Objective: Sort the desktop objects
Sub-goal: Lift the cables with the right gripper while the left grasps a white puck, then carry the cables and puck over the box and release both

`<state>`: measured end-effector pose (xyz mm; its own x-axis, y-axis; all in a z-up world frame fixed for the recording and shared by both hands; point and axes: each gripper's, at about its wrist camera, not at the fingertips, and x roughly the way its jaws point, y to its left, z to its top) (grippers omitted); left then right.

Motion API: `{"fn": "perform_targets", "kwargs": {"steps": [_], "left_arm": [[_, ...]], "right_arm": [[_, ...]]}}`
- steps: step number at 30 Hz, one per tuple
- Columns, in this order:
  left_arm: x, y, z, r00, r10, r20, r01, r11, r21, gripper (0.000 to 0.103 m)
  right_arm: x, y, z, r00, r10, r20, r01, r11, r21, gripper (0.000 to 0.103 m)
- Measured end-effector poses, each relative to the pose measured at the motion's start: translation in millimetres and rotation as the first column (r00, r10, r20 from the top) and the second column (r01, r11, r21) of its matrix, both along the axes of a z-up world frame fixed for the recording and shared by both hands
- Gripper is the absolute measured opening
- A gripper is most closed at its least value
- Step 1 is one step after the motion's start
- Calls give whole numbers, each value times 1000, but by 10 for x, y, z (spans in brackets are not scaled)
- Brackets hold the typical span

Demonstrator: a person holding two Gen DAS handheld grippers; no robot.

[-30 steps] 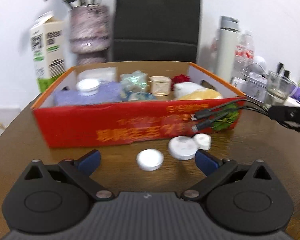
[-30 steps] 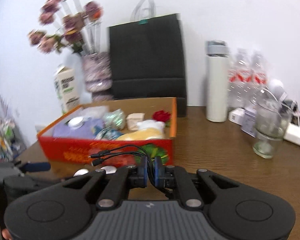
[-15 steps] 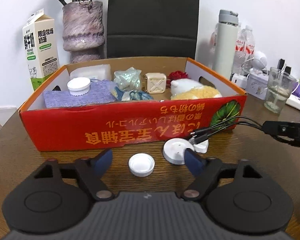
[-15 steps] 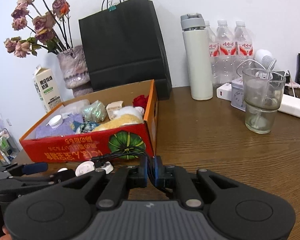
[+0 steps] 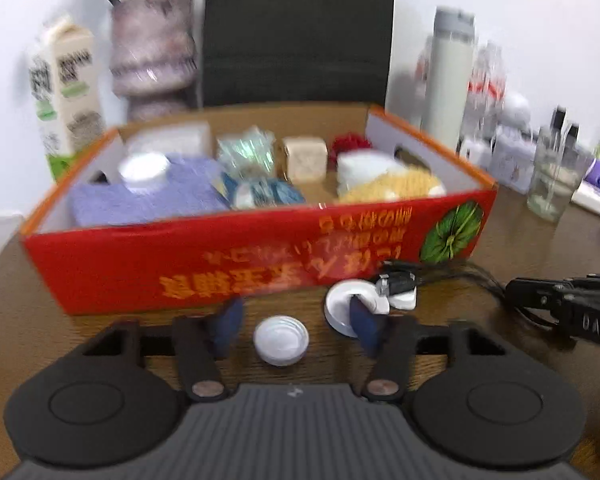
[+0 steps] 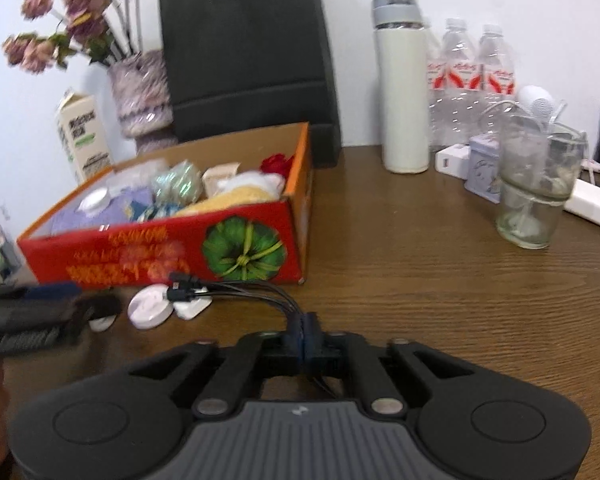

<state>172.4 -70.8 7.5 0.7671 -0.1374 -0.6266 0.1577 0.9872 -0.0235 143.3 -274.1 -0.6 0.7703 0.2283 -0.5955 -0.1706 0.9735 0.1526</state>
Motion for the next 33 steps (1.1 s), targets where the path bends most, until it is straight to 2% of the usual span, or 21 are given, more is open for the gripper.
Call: {"fn": "perform_targets", "kwargs": {"steps": [3,6,7,10,17,21,27,33], "left_arm": [[-59,-10,16,1000,-25,-8,25,1000,8,34],[-198,-24,2,999,-48,11,47,998,47,34],[-226,-36,-15,999,-53,7,53,997,59,30],[-268,-66,-28,999,-53,8,52,995,85,29],[-508,19,171,995,-49,83,46,998,35,29],[-644,88,313,991,-6,133,5,1000,9,29],[-970,338,583,978,88,187,-73,994,-85,29],[-964,586,736,978,118,174,-107,992,-67,29]], "right_arm": [[-23,78,-45,1000,18,13,-18,999,-40,0],[-32,102,-44,1000,19,16,-18,998,-55,0],[-32,98,-45,1000,19,17,-18,998,-55,0],[-48,118,-53,999,23,26,-21,997,-71,1],[-48,90,-28,999,8,35,-6,998,-67,0],[-190,141,115,991,4,131,6,997,-78,0],[-524,290,360,955,7,296,34,990,-136,0],[-734,226,670,919,-21,394,63,994,-94,0]]}}
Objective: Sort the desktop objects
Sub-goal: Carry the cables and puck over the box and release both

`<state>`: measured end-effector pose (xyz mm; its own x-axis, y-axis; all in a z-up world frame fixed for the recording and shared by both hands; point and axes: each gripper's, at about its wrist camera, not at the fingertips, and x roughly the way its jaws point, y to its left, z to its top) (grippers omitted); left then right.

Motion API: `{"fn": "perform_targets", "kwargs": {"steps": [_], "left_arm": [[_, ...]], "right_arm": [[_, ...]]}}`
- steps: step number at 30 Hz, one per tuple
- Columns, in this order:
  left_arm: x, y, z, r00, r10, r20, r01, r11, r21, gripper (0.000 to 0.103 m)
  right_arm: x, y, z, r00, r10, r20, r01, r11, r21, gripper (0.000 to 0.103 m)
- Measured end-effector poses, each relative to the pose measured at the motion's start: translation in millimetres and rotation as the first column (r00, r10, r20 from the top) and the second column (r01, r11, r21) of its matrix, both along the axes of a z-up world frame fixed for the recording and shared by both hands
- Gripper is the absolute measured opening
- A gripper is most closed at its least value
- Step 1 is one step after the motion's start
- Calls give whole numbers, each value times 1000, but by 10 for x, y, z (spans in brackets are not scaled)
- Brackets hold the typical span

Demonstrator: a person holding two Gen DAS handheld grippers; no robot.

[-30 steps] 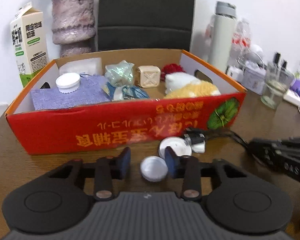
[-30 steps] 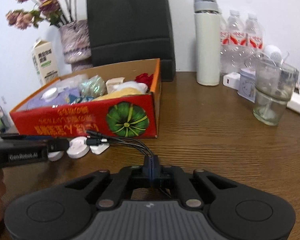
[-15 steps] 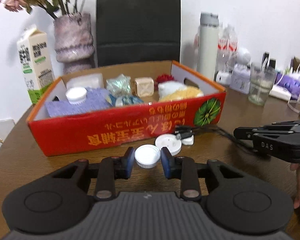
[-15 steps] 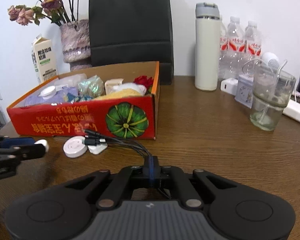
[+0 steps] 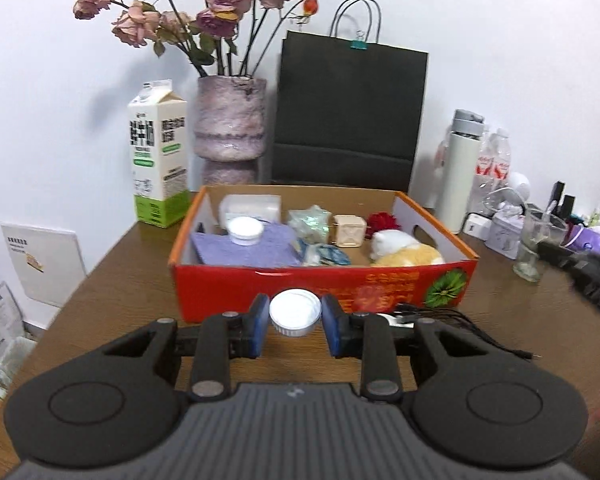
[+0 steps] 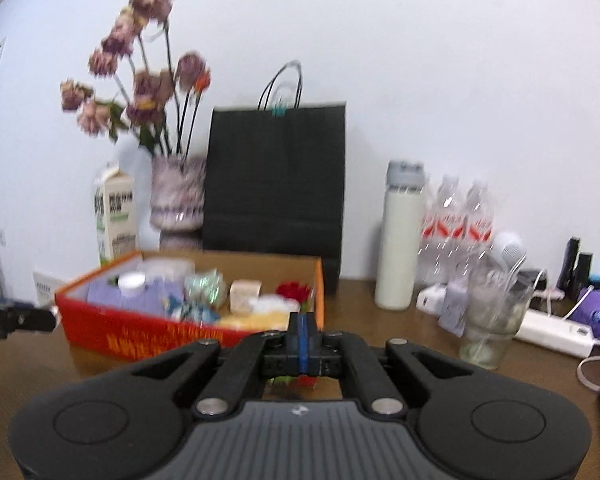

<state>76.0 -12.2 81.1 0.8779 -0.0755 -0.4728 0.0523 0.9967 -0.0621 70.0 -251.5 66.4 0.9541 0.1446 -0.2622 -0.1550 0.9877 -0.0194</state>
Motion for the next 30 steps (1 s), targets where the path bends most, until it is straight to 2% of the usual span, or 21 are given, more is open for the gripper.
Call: {"fn": "perform_targets", "kwargs": {"steps": [3,9,13,15,17,21,22,23,25,29,30], "left_arm": [[188,82,140,1000,9,-26,-9,1000,5,29],[656,120,543,1000,-23,-2,23,1000,5,29],[923,133,626,1000,-28,3,28,999,-26,29],[1040,150,587,1000,-18,-4,18,999,-41,29],[1147,155,537,999,-27,-46,25,999,-27,29],[1218,264,478,997,-40,-69,36,998,-45,29],[1229,300,471,997,-38,-72,34,998,-55,29],[1239,332,463,997,-33,-75,29,998,-57,29],[1254,384,455,997,-17,-81,12,999,-52,29],[1284,461,460,996,-4,-86,-2,998,-69,30],[1288,443,452,996,-5,-87,0,998,-64,30]], "right_arm": [[18,-23,194,1000,7,24,-7,1000,11,0],[293,-32,582,997,68,34,-69,997,43,0],[509,-28,676,988,147,-50,-142,986,81,0],[599,-19,564,973,184,-137,-176,982,67,2],[633,-58,345,963,184,-197,-178,983,52,12],[785,-164,-153,938,158,-309,-142,987,73,15],[842,-160,-238,931,147,-334,-126,989,84,20],[901,-128,-317,923,141,-357,-119,989,83,33],[977,-14,-453,911,145,-386,-138,989,45,50],[1103,166,-682,884,133,-447,-167,985,-38,48],[1135,179,-697,893,131,-431,-158,987,-28,47]]}}
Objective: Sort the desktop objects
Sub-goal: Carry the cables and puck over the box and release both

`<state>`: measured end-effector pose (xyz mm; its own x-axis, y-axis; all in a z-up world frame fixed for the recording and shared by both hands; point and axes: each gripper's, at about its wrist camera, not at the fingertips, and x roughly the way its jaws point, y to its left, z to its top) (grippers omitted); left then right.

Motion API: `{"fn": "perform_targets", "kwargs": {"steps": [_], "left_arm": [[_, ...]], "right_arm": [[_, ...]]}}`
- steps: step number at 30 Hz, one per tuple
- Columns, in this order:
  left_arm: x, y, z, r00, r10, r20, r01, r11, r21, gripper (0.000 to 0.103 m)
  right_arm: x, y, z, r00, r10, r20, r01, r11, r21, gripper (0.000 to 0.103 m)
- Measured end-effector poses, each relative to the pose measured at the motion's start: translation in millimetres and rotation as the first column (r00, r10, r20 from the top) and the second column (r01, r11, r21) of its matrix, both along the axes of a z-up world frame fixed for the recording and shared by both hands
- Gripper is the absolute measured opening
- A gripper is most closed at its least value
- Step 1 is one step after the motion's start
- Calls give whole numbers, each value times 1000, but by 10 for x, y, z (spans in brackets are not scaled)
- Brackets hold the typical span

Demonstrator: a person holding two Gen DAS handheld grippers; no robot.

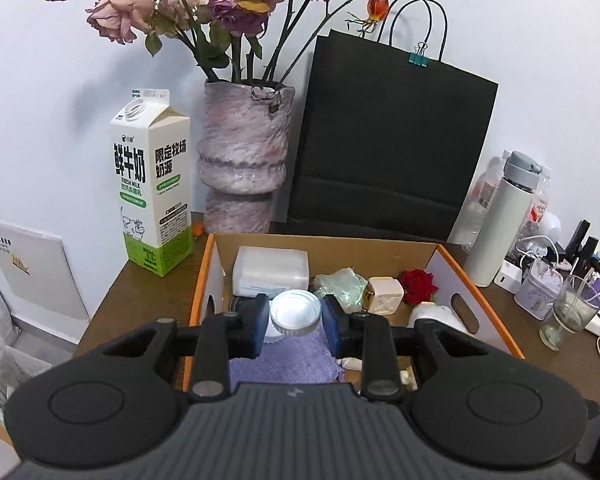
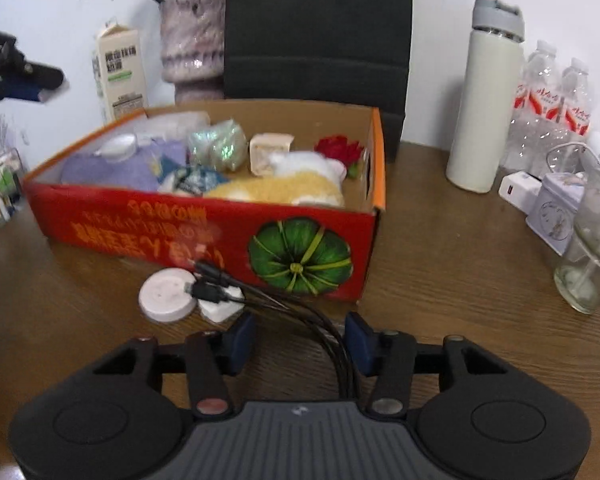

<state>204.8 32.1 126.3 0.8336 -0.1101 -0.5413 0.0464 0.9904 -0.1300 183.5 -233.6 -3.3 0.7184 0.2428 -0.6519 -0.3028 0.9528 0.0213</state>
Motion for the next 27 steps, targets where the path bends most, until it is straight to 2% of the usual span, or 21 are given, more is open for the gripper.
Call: {"fn": "perform_targets", "kwargs": {"steps": [3,5,8,11,13,19,21,24,27], "left_arm": [[6,-75,-38,1000,-8,-6,8,1000,25,30],[-9,-111,-42,1000,-17,-2,17,999,33,30],[-35,-122,-13,1000,-18,11,17,999,37,30],[-59,-104,26,1000,-15,18,14,1000,24,30],[-91,-112,58,999,-15,33,14,1000,23,30],[-139,-123,111,998,-19,59,18,1000,17,30],[-109,-121,80,999,-15,51,15,1000,12,30],[-46,-130,0,999,-23,40,22,1000,17,30],[45,-110,-62,999,-15,35,15,1000,6,30]], "right_arm": [[118,41,-20,1000,-17,9,17,1000,20,46],[105,68,-29,1000,-19,23,18,1000,18,20],[-18,96,14,1000,-8,-3,8,1000,3,6],[-209,92,35,999,-40,3,40,999,11,4],[-338,52,136,998,-45,40,43,998,56,3],[-601,-90,764,979,-73,190,32,977,211,2],[-584,-103,981,971,-64,228,9,972,236,2],[-453,-29,1252,954,-54,294,-10,977,214,2],[-203,60,1413,951,-61,305,-9,975,224,2]]}}
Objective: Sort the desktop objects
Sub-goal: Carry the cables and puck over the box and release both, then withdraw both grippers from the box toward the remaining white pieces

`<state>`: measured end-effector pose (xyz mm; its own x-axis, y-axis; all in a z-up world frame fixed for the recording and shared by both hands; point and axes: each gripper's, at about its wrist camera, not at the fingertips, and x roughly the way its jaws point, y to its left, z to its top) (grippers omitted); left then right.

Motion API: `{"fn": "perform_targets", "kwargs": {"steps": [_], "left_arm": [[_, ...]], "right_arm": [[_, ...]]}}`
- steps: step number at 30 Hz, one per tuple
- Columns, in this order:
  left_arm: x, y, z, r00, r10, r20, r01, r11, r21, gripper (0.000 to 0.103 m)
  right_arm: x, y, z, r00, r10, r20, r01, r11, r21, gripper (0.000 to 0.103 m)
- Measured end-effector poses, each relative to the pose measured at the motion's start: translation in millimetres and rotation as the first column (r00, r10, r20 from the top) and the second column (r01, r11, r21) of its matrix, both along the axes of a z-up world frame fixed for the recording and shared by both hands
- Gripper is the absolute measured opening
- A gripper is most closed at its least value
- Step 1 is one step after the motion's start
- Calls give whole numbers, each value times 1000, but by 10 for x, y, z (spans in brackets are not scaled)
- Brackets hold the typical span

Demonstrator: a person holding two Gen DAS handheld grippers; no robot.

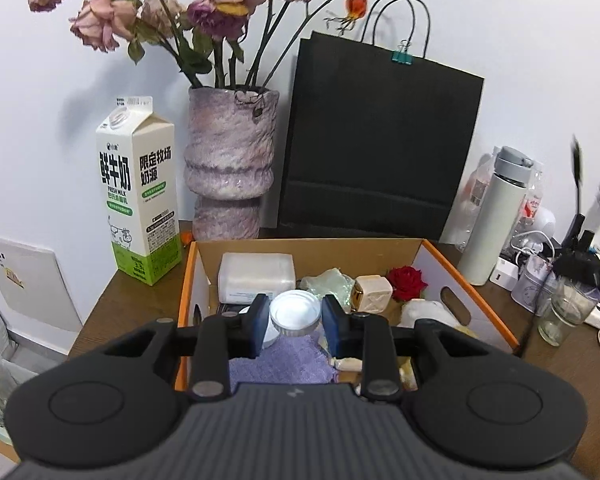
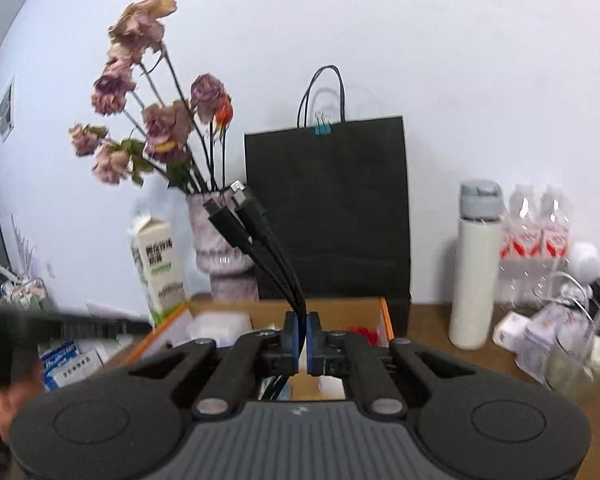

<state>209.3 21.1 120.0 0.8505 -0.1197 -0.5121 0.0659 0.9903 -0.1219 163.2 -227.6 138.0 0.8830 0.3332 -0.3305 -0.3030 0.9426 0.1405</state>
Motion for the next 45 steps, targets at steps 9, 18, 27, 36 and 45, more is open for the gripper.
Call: {"fn": "perform_targets", "kwargs": {"steps": [9,18,27,36,45], "left_arm": [[765,-321,-292,995,-32,-97,27,998,-51,30],[1000,-413,-566,983,-105,-147,101,994,-33,68],[848,-2,-147,989,65,-129,-59,997,45,82],[412,-381,-442,975,34,-218,2,987,162,86],[27,-259,-460,976,114,-183,-81,980,180,86]], "right_arm": [[1131,431,-374,974,-29,-225,35,999,23,2],[1726,497,-938,901,-161,-404,179,984,8,11],[1192,384,-803,924,-123,-361,93,991,-101,52],[894,249,-937,934,-113,-338,71,988,-135,58],[549,145,-693,947,-80,-310,62,996,-66,62]]}}
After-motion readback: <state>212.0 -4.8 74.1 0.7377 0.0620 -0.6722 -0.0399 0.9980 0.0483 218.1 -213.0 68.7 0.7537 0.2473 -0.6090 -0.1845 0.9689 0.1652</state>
